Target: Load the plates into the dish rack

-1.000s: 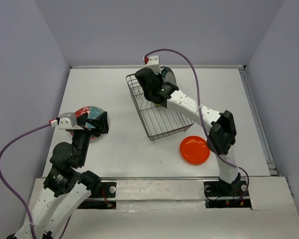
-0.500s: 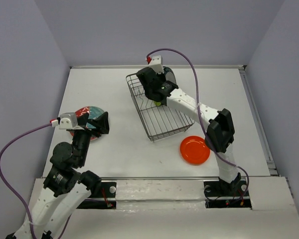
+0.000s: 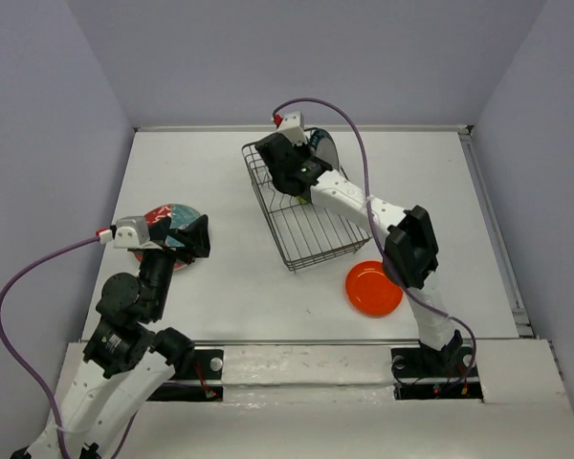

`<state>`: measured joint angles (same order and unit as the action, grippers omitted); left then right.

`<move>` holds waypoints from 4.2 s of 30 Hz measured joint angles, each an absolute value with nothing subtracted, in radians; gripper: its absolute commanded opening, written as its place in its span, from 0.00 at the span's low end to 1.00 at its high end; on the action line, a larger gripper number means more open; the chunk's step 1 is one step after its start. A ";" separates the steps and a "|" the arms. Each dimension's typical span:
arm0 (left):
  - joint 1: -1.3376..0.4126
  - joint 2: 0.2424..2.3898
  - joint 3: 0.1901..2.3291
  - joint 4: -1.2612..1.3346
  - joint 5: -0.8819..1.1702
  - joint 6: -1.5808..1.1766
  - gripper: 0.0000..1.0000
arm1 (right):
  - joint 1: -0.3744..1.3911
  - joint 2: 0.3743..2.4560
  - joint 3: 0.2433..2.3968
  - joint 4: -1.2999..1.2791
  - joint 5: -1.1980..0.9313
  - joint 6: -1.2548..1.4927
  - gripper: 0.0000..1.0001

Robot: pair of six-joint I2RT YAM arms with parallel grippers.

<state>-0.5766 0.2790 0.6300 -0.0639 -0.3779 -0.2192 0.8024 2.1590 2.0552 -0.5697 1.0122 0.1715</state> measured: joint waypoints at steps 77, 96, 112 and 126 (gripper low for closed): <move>-1.322 1.880 0.935 0.398 -0.448 -0.765 0.33 | 0.712 0.925 1.177 -0.524 0.443 0.372 0.53; -1.318 1.850 0.876 0.539 -0.455 -0.729 0.06 | 0.712 0.857 1.110 -0.521 0.360 0.382 0.56; -1.319 1.214 0.576 0.478 -0.399 -0.622 0.05 | 0.712 0.754 0.885 -0.322 -0.141 0.224 0.81; -1.194 0.688 0.578 0.073 -0.404 -0.553 0.05 | 0.712 0.892 0.878 -0.275 -0.496 0.152 0.84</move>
